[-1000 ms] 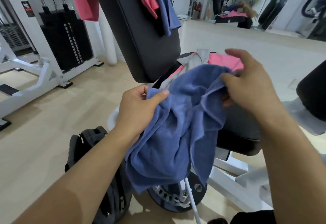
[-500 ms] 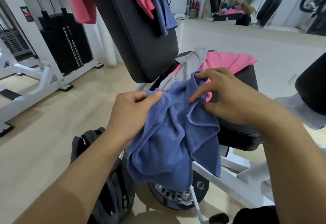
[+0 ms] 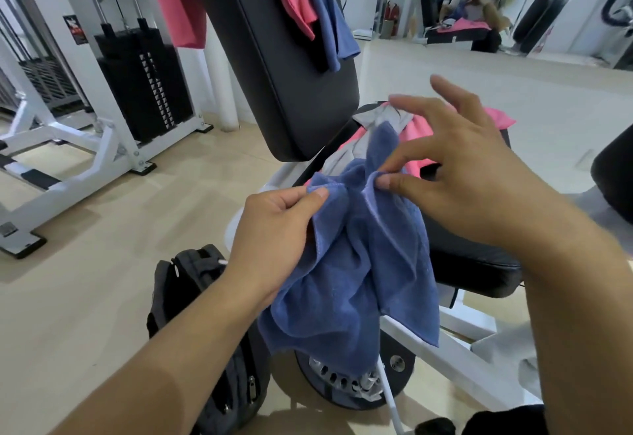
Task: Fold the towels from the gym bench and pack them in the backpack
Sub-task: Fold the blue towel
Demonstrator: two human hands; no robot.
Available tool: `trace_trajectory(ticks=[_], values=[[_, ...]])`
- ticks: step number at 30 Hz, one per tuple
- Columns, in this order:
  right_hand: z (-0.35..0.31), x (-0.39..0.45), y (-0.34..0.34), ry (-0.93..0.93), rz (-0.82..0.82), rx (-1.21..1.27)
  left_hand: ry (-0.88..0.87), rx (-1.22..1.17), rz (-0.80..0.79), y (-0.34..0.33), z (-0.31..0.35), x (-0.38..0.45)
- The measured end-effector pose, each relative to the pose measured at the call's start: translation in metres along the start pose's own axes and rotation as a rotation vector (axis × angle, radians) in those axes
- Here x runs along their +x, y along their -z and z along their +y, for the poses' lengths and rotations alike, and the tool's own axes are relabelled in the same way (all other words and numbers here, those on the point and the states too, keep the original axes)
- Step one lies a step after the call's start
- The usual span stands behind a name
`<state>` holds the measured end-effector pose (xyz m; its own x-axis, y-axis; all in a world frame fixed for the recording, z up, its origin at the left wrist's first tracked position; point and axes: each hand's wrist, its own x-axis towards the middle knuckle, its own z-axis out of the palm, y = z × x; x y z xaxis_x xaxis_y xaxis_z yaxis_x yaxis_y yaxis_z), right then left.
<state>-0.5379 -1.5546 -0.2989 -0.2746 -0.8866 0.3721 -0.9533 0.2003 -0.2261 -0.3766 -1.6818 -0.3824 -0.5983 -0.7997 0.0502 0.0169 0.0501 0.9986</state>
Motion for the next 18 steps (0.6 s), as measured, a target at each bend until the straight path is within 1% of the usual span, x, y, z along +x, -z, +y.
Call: trace_trajectory(ticks=[2,3,5,7,9,12,18], values=[[-0.005,0.004,-0.007,0.068,0.039,0.027,0.014,-0.018,-0.012,0.001,0.002,-0.002],[-0.008,0.005,-0.011,0.084,0.027,0.104,0.012,-0.007,-0.012,0.001,0.002,-0.003],[-0.014,0.008,-0.019,0.050,-0.066,0.269,-0.013,0.034,0.001,0.003,0.003,-0.003],[-0.017,0.010,-0.029,0.027,-0.126,0.276,-0.023,0.025,0.008,0.005,0.003,-0.002],[-0.016,0.011,-0.037,0.007,-0.152,0.279,-0.004,-0.070,-0.003,0.005,0.004,-0.002],[-0.015,0.015,-0.043,-0.061,-0.156,0.376,0.036,-0.207,0.021,0.004,0.007,-0.004],[-0.017,0.016,-0.046,-0.116,-0.146,0.593,0.109,-0.352,-0.007,0.001,0.010,-0.007]])
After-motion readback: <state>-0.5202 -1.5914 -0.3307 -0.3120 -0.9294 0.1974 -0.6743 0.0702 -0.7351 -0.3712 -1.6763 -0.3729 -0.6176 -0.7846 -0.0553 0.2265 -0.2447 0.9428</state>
